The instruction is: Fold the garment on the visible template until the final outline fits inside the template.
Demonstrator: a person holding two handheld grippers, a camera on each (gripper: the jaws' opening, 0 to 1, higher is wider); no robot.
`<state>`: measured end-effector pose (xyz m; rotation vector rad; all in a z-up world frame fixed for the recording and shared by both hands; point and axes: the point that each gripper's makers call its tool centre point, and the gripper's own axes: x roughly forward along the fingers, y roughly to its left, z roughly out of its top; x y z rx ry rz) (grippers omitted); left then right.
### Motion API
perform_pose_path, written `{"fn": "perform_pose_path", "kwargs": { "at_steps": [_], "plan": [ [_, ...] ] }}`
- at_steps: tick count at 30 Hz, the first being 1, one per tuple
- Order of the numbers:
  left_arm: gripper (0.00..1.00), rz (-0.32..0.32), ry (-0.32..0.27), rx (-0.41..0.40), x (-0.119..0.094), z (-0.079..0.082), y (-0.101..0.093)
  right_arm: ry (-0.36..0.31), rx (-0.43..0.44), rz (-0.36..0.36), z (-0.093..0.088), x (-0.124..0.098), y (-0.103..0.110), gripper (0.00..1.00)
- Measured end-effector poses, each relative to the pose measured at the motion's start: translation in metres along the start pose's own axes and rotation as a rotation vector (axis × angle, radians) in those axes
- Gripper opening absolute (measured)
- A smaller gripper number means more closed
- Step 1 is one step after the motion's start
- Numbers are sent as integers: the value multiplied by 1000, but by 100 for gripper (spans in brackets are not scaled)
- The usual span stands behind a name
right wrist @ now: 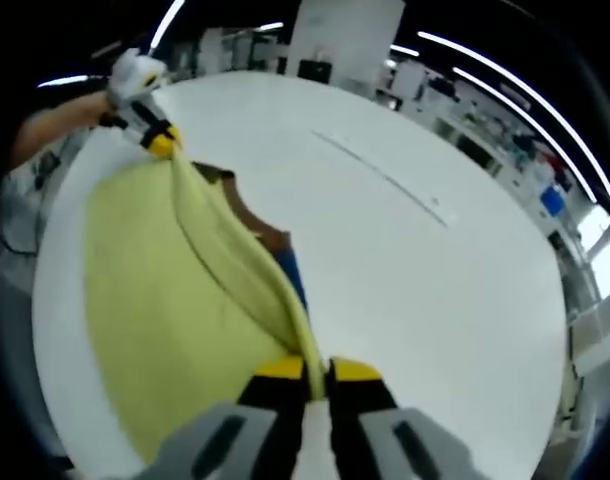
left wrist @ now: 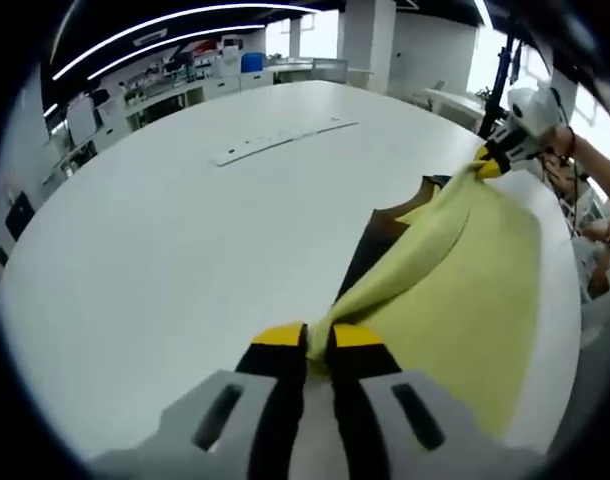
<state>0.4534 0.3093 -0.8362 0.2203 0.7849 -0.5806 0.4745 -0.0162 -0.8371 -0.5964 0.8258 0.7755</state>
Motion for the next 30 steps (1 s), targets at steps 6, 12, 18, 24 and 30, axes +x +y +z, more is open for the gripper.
{"fn": "perform_pose_path", "kwargs": {
  "at_steps": [6, 12, 18, 24, 30],
  "plan": [
    [8, 28, 0, 53, -8, -2, 3, -16, 84, -28, -3, -3, -9, 7],
    [7, 38, -21, 94, -20, -1, 6, -72, 93, -58, 6, -17, -16, 10],
    [12, 38, -50, 110, -23, 3, 5, -104, 43, -74, 7, -27, -16, 17],
    [16, 31, -45, 246, -19, 3, -2, -92, -144, -39, 8, -15, -5, 17],
    [13, 26, 22, 275, -8, -9, 4, -61, -152, -7, 1, 2, 2, 15]
  ]
}}
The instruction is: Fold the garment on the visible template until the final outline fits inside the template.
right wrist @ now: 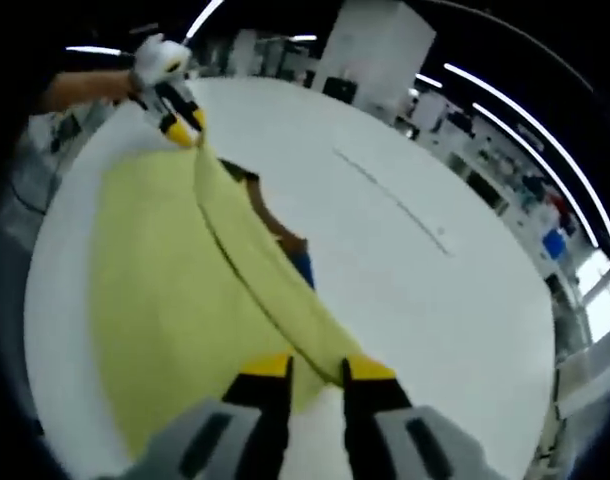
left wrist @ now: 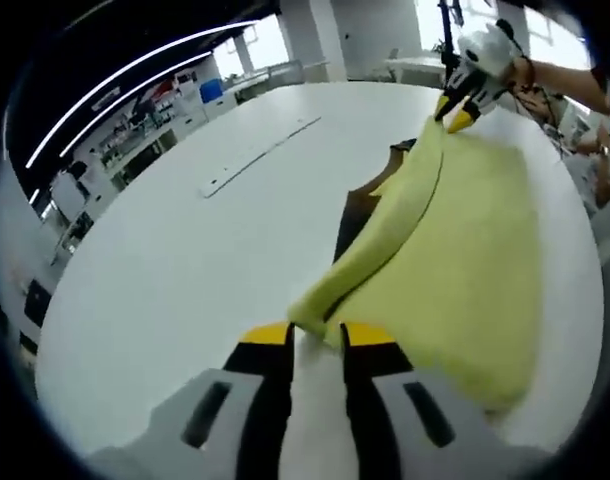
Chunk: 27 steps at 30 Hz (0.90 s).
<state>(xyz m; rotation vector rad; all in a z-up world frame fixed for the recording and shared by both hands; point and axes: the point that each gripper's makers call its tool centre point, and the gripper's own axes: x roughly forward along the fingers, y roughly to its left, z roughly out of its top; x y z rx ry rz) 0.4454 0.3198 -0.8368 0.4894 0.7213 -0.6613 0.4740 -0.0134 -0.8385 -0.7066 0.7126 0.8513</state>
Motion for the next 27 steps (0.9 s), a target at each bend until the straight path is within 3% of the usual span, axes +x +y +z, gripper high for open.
{"fn": "perform_pose_path", "kwargs": {
  "at_steps": [8, 11, 14, 18, 24, 27],
  "plan": [
    [11, 13, 0, -24, 5, 1, 3, 0, 79, 15, -5, 3, -2, 12],
    [8, 19, -1, -52, 6, 2, 5, -9, 109, 24, -4, 5, 0, 7],
    [1, -3, 2, -103, 6, 2, -3, -14, 105, 27, -4, 5, 2, 2],
    [1, 14, 9, -101, 3, 2, 0, -4, 101, 15, -3, 5, 2, 0],
    [1, 8, -37, -174, -7, 10, 5, -12, 100, 4, 1, -1, 1, 0],
    [1, -1, -69, -237, -11, 20, 3, -53, 113, -25, 11, -9, -8, 0]
  ]
}}
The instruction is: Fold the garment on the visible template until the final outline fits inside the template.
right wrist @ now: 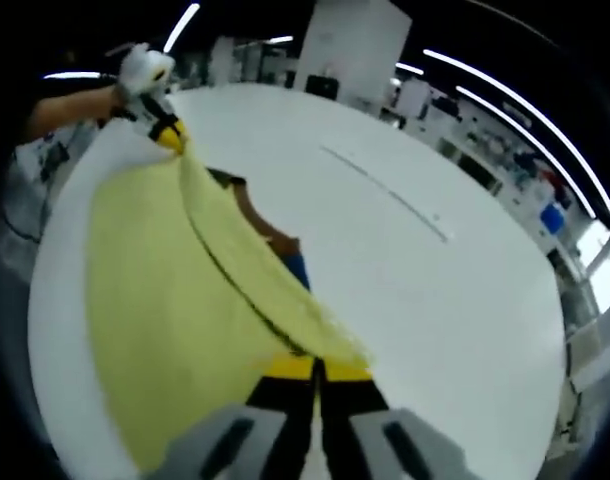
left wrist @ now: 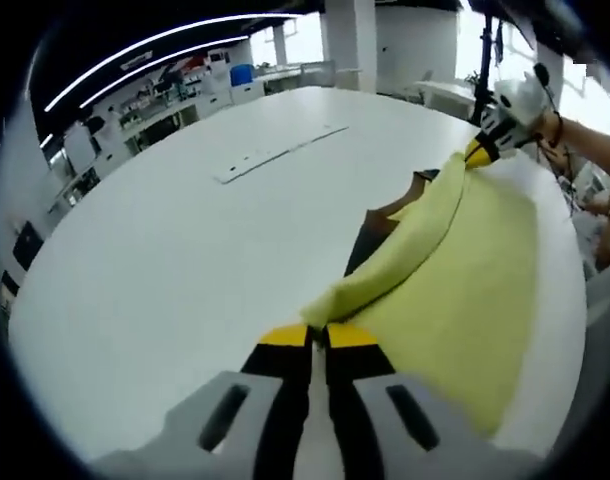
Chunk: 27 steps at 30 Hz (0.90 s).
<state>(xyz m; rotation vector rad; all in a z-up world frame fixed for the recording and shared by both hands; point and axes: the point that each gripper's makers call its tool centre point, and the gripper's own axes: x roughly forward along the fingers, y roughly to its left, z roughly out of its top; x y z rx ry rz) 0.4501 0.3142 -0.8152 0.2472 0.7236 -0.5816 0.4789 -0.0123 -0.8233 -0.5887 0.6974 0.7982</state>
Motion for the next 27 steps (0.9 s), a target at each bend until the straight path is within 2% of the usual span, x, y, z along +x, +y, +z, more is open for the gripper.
{"fn": "perform_pose_path", "kwargs": {
  "at_steps": [4, 8, 12, 14, 15, 18, 22, 27],
  "plan": [
    [1, 3, -37, -132, -1, 5, 4, -75, 79, -40, 13, -1, -15, 0],
    [1, 20, -51, -106, 4, 10, 10, -141, 209, -74, 21, 1, -25, 0],
    [4, 74, -35, -142, 6, 7, 19, -157, 361, -85, 20, 5, -29, 0],
    [3, 96, -36, -148, 4, 7, 23, -163, 406, -93, 18, 6, -35, 0],
    [3, 102, -47, -168, 4, 9, 25, -159, 430, -118, 14, 6, -43, 0],
    [7, 90, -66, -205, 1, 12, 23, -135, 475, -126, 7, 5, -42, 0],
    [18, 102, -69, -158, -1, 9, 27, -121, 500, -116, 5, 4, -38, 17],
    [31, 102, -65, -158, -6, 6, 24, -100, 538, -103, 0, 1, -35, 35]
  ]
}}
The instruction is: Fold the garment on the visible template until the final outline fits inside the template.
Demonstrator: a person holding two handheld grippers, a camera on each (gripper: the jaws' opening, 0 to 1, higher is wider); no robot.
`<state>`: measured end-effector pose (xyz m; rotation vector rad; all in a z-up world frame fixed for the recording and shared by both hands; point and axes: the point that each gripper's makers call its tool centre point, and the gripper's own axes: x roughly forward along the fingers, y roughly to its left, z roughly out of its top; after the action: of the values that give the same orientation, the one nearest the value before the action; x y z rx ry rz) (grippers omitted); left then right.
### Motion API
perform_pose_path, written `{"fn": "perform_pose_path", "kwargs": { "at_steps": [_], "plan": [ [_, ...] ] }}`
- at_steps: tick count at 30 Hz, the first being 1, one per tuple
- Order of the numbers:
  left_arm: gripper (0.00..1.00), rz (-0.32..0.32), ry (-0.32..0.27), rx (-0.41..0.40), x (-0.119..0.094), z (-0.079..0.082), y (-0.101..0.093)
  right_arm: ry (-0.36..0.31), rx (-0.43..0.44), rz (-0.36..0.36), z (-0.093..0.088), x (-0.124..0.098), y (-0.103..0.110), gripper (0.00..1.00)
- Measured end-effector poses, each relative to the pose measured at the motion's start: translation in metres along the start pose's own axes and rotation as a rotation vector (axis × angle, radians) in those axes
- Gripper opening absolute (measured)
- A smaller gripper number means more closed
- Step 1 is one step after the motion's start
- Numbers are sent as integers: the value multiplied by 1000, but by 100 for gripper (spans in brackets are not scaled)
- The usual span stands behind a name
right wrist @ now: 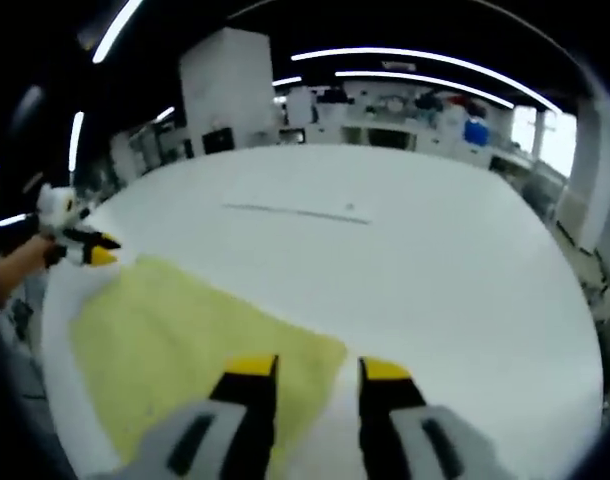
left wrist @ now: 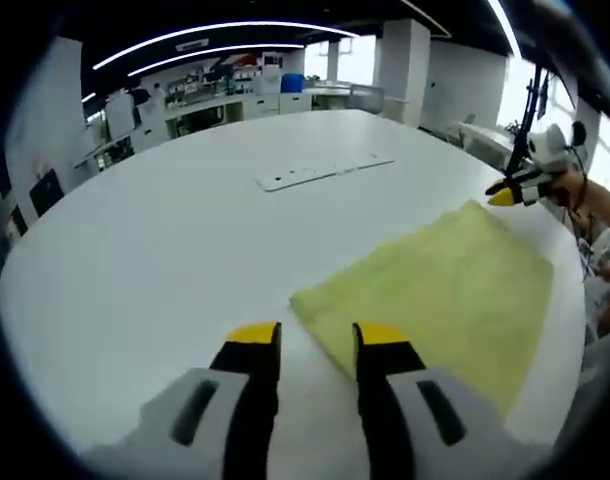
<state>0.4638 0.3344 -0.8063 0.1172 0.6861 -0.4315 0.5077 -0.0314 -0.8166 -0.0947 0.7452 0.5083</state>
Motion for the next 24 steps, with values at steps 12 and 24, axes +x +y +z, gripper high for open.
{"fn": "perform_pose_path", "kwargs": {
  "at_steps": [12, 24],
  "plan": [
    [62, -45, -19, -16, -20, -14, -15, 6, 56, 83, -7, -25, 23, 78],
    [78, -111, -42, 43, -51, -34, -49, 13, 62, 208, -30, -55, 55, 99]
  ]
}}
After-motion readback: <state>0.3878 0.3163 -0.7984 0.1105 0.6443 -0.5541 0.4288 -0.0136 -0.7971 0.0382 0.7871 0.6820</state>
